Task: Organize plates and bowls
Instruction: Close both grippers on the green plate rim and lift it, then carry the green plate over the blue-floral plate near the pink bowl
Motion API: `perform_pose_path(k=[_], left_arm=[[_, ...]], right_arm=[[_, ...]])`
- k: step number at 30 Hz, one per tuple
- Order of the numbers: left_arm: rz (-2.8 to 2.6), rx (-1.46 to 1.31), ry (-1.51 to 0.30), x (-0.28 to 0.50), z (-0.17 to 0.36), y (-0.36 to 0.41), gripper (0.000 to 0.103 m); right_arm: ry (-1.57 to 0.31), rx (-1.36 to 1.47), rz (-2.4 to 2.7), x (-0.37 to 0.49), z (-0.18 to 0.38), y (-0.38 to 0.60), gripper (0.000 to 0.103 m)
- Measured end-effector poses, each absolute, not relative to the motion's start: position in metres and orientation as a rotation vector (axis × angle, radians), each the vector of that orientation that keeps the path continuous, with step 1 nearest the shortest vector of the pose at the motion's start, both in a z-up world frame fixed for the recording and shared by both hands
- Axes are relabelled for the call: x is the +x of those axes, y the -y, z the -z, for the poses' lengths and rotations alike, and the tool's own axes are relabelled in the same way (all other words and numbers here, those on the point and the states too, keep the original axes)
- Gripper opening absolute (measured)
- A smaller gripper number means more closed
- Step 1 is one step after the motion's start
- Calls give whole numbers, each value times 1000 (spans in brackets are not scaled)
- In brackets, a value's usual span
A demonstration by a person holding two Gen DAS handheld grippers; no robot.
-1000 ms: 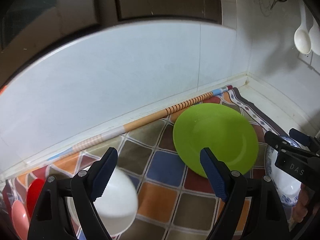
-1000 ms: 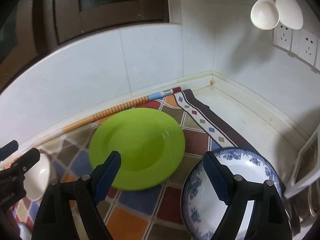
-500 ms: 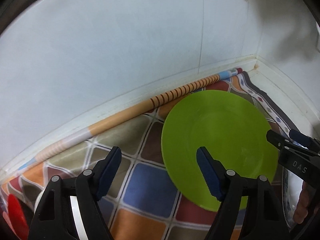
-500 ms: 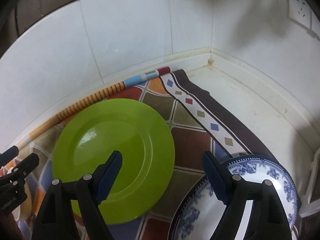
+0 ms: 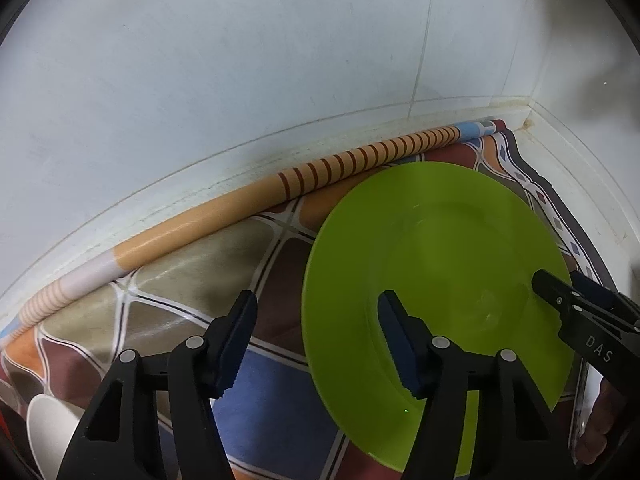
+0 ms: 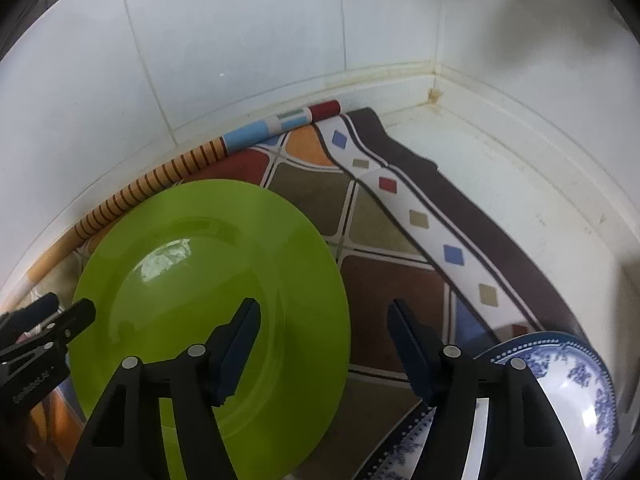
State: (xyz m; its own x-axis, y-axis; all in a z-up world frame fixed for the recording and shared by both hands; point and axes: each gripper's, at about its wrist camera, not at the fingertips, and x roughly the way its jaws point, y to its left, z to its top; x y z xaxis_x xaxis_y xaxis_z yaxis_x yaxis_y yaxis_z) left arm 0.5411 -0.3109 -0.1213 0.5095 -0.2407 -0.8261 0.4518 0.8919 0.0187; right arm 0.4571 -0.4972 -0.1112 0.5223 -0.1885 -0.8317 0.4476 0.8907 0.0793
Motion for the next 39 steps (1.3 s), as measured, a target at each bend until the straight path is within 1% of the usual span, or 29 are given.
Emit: perform_pose_path(k=[4, 7, 9, 11, 12, 16, 30, 39], left_arm=[[427, 234, -967, 548, 125, 317, 55], [443, 210, -996, 553, 129, 319, 52], [454, 187, -1012, 556, 130, 320, 48], [465, 176, -1020, 557, 130, 321, 41], [470, 172, -1024, 557, 130, 321, 40], [465, 173, -1024, 557, 129, 321, 39], [471, 181, -994, 543, 118, 309, 38], [483, 168, -926, 517, 89, 287, 38]], right_arm=[[-966, 325, 375, 461, 118, 500, 60], [-968, 332, 371, 464, 120, 501, 58], [-968, 334, 368, 466, 120, 501, 57], [-967, 333, 363, 468, 120, 501, 56], [-967, 334, 361, 468, 119, 501, 54], [-967, 342, 336, 471, 118, 501, 44], [-954, 302, 338, 466, 108, 492, 42], [-910, 261, 339, 448, 85, 476, 41]])
